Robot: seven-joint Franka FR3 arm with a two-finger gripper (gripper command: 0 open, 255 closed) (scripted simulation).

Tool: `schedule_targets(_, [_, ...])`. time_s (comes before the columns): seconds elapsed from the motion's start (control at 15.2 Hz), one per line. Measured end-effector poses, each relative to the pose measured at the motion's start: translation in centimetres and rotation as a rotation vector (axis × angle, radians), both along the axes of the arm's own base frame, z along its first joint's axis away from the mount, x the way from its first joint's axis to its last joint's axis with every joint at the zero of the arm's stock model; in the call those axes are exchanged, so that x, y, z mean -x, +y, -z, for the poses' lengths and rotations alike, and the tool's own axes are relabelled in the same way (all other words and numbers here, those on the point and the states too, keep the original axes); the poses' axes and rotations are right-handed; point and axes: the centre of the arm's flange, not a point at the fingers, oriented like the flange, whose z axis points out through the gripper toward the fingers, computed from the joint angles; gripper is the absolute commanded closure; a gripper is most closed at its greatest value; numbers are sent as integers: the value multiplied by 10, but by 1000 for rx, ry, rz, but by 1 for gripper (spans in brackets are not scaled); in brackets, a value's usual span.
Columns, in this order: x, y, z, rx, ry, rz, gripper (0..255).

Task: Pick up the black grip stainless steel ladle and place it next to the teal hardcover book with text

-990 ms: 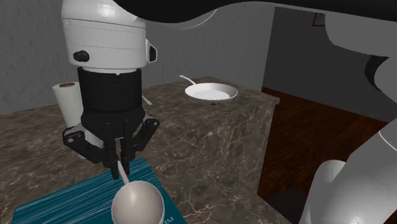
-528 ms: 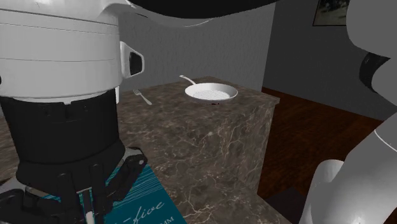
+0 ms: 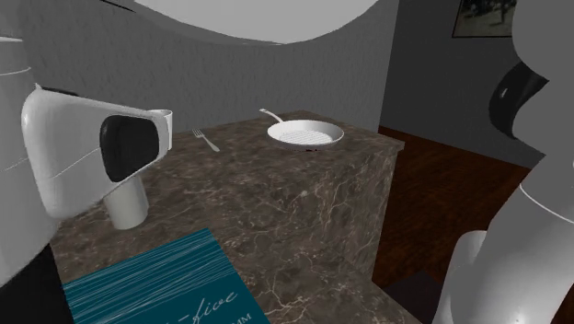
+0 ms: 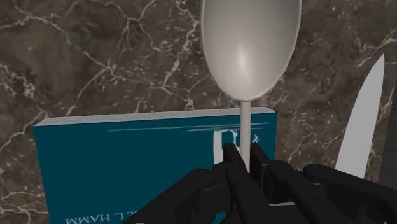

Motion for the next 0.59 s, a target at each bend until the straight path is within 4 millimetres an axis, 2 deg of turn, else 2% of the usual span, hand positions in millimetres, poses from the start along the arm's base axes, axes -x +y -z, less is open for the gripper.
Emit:
schedule_targets(0.33, [62, 20, 5, 4, 0, -5, 255])
schedule_targets(0.59, [113, 40, -2, 1, 6, -4, 255])
